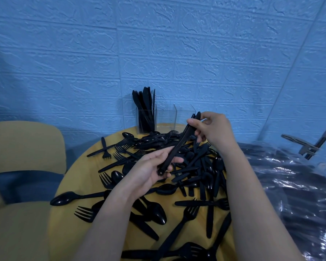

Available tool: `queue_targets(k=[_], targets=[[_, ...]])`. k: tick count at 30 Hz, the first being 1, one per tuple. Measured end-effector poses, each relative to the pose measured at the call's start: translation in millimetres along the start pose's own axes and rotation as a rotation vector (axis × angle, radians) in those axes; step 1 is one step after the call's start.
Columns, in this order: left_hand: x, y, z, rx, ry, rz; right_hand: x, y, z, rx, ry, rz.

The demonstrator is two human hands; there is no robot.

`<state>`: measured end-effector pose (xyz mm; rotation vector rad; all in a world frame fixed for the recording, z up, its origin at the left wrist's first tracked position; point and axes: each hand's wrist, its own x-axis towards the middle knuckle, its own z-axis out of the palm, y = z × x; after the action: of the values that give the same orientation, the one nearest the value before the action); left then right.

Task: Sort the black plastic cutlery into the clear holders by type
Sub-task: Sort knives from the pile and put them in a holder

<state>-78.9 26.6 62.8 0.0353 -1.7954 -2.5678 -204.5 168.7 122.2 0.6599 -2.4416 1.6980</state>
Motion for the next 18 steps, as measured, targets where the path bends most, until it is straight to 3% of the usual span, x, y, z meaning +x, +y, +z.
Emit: queue_targets(k=[5,8,13,18], targets=[[4.9,-6.2,-4.2,0.087,0.138,-0.001,4.2,13.7,-0.5,-0.114,0.027,0.027],[6.8,-5.7,-5.6,0.012,0.204,-0.008,10.0,36.6,-8.5,-0.364,0.107,0.163],[7.1,-4.9,-6.9,-0.063,0.245,0.0,5.4,64.0,-0.3,-0.803,-0.095,0.404],[7.8,-5.2,-7.5,-0.043,0.242,0.004,7.9,66.7,0.7,-0.738,-0.063,0.469]])
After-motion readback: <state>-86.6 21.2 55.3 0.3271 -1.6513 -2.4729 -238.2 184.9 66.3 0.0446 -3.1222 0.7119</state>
